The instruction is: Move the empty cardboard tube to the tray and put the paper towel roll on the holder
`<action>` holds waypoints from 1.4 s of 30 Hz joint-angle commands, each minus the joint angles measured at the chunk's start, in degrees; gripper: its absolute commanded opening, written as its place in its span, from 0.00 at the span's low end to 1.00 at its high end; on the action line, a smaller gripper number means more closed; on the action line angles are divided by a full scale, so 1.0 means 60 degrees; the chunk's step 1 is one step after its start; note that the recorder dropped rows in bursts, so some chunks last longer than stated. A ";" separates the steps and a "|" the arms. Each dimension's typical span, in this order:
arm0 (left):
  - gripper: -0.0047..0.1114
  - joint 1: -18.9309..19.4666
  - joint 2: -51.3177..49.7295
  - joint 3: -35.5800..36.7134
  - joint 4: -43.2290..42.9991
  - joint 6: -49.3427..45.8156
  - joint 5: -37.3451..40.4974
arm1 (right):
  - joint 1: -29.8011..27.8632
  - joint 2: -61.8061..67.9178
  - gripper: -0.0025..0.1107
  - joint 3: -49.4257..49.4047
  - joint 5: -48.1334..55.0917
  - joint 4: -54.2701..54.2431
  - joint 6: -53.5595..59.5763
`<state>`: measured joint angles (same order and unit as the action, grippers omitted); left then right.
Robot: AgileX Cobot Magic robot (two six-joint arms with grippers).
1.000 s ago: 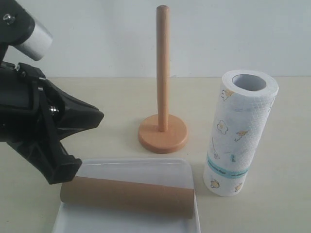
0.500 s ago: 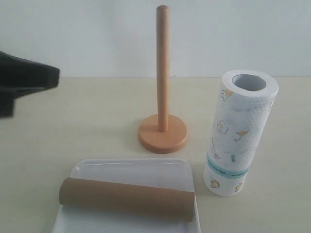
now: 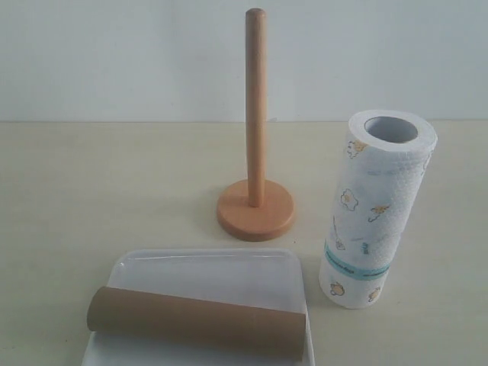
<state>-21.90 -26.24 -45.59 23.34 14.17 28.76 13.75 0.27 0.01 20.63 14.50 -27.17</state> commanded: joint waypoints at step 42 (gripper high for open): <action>0.08 0.2018 0.4373 0.6745 -0.2576 -0.2504 -0.4132 | 0.0016 -0.0044 0.02 -0.0001 -0.0043 0.0023 0.0024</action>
<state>-9.98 -0.19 -7.53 8.71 -2.31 5.66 13.75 0.27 0.01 20.63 14.50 -27.17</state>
